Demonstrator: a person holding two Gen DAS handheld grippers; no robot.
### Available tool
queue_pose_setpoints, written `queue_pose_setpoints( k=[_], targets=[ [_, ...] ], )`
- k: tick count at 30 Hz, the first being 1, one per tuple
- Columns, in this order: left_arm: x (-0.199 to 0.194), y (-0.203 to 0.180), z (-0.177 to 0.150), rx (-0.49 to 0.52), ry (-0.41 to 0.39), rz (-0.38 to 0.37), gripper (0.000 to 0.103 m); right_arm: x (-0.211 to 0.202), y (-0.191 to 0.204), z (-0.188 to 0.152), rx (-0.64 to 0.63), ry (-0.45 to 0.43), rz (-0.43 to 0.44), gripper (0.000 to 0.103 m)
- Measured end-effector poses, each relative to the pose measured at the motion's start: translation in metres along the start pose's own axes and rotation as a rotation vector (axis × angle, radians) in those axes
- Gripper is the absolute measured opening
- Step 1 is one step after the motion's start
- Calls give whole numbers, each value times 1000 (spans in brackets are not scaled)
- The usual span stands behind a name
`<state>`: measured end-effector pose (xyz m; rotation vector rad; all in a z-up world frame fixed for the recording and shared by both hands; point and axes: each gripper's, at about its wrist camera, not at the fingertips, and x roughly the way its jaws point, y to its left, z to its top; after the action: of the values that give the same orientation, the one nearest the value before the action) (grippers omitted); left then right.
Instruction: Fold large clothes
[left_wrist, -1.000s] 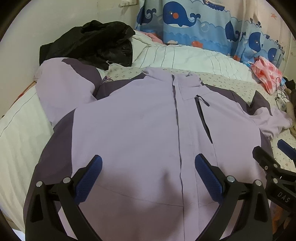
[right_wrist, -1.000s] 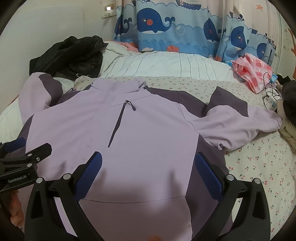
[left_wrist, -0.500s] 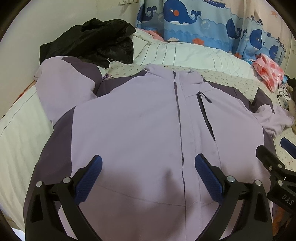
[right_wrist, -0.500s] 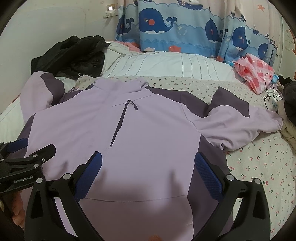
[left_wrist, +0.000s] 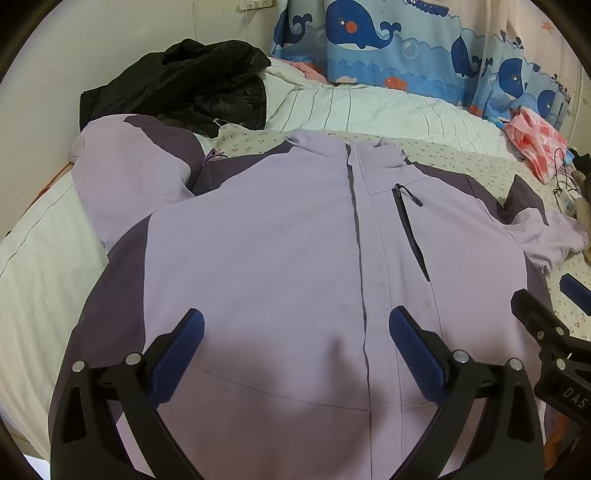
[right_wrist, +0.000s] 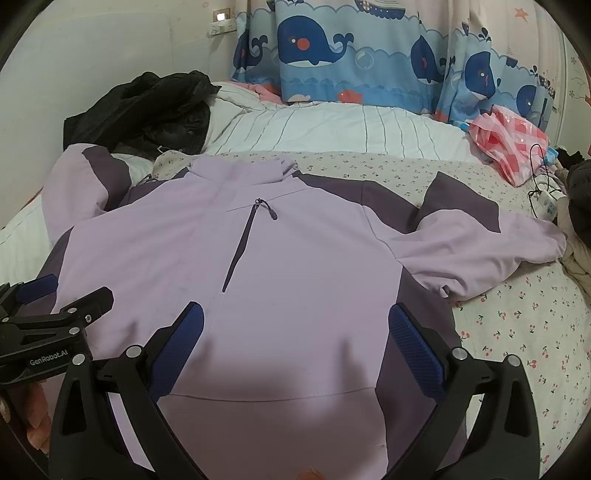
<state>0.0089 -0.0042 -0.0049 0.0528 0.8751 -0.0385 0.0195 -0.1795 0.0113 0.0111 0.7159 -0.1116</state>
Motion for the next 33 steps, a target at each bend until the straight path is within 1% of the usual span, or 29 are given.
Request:
queue_pose_setpoints(
  k=[16,25,33],
  targets=[
    [-3,-4,-1,28,-20,18,96,-1,-2,0,4,2,14,97],
    [-1,-4,0,20,-4,4,96,-1,-6,2,22,4,15,97],
    [0,-7,-1,25,-4,18,96,-2,-7,3,22,12,18,97]
  ],
)
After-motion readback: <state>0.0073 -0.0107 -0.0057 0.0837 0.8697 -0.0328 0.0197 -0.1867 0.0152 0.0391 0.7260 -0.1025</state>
